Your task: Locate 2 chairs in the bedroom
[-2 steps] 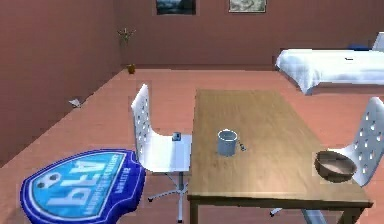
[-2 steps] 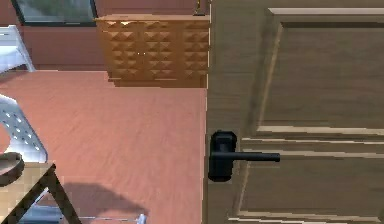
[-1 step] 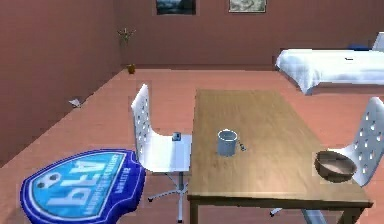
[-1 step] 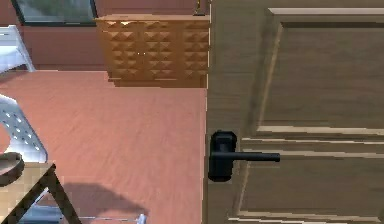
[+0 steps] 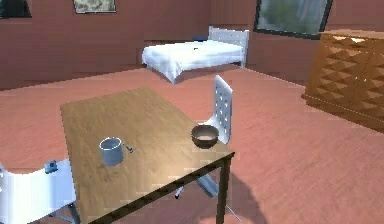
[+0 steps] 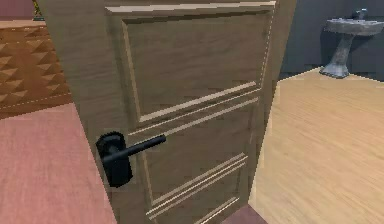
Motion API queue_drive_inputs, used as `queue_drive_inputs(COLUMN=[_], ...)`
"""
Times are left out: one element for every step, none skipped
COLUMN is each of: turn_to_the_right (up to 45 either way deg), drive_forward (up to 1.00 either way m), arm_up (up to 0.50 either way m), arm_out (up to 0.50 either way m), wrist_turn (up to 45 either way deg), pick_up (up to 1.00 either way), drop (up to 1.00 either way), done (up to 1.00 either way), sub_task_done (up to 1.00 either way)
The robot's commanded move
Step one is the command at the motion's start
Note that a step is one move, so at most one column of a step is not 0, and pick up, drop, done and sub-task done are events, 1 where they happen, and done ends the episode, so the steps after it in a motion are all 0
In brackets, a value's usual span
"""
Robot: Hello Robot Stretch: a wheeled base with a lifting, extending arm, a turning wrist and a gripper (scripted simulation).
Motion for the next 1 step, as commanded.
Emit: queue_drive_inputs(turn_to_the_right=[0.0], drive_forward=[0.00], arm_up=[0.00], arm_out=[0.00], wrist_turn=[0.0], pick_up=[0.00], drop=[0.00], done=[1.00], sub_task_done=[0.00])
